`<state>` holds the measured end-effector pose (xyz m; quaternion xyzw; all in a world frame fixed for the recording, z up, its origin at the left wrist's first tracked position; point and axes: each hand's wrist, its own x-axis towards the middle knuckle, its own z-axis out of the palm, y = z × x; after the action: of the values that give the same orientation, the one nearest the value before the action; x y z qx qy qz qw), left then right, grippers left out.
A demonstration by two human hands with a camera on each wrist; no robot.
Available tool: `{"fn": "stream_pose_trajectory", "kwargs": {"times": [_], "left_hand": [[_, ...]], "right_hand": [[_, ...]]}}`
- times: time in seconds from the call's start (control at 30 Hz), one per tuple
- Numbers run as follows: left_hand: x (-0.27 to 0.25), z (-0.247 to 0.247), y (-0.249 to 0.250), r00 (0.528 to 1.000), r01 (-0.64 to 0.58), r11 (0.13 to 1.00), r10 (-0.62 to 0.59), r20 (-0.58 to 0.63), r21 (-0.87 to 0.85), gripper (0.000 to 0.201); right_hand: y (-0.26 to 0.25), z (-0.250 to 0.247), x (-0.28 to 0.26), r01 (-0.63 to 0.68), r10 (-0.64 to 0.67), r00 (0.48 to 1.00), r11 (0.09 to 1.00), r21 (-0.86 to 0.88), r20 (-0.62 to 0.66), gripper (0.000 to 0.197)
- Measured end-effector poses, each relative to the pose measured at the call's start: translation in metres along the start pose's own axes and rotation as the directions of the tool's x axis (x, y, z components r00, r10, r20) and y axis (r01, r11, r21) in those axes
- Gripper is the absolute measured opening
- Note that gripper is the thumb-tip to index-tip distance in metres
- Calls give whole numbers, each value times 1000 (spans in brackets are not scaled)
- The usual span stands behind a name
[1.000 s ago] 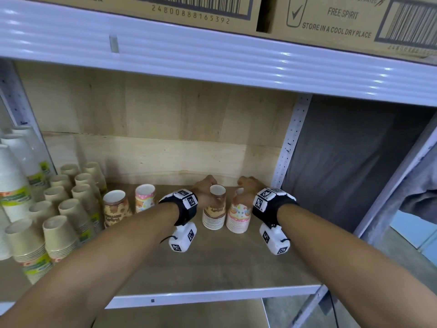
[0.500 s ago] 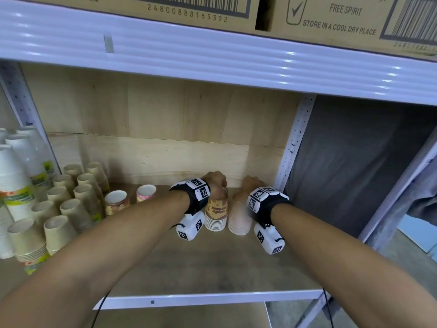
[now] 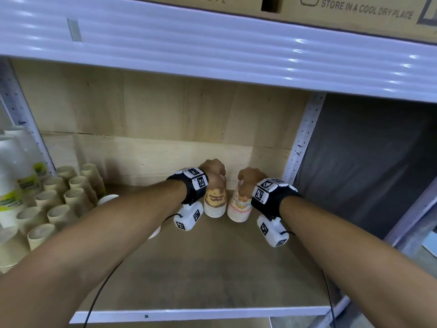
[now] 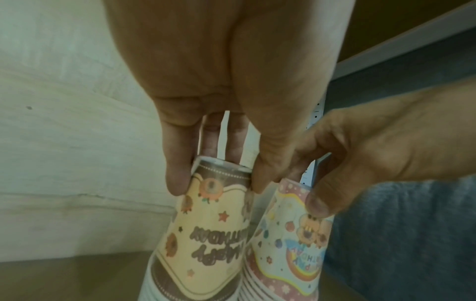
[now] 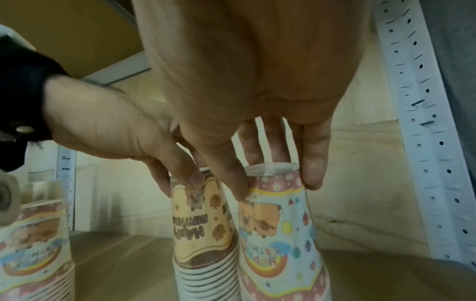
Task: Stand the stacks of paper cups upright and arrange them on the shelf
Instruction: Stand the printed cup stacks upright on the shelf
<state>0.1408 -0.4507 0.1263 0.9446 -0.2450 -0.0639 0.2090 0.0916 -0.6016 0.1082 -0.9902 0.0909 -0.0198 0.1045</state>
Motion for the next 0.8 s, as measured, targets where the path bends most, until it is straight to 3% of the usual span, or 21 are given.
{"fn": "stream_pose_trajectory", "kwargs": {"times": [0.27, 0.5, 0.8], "left_hand": [[35, -6, -9, 1000, 19, 999, -20, -19, -29, 55], [65, -2, -15, 1000, 12, 1000, -13, -20, -15, 53], [83, 1, -8, 999, 45, 999, -45, -4, -22, 57]], "right_hand": [[13, 1, 32, 50, -49, 998, 998, 27, -44, 31], [22, 1, 59, 128, -130, 991, 990, 57, 30, 37], [22, 0, 81, 149, -152, 988, 986, 78, 29, 40]]}}
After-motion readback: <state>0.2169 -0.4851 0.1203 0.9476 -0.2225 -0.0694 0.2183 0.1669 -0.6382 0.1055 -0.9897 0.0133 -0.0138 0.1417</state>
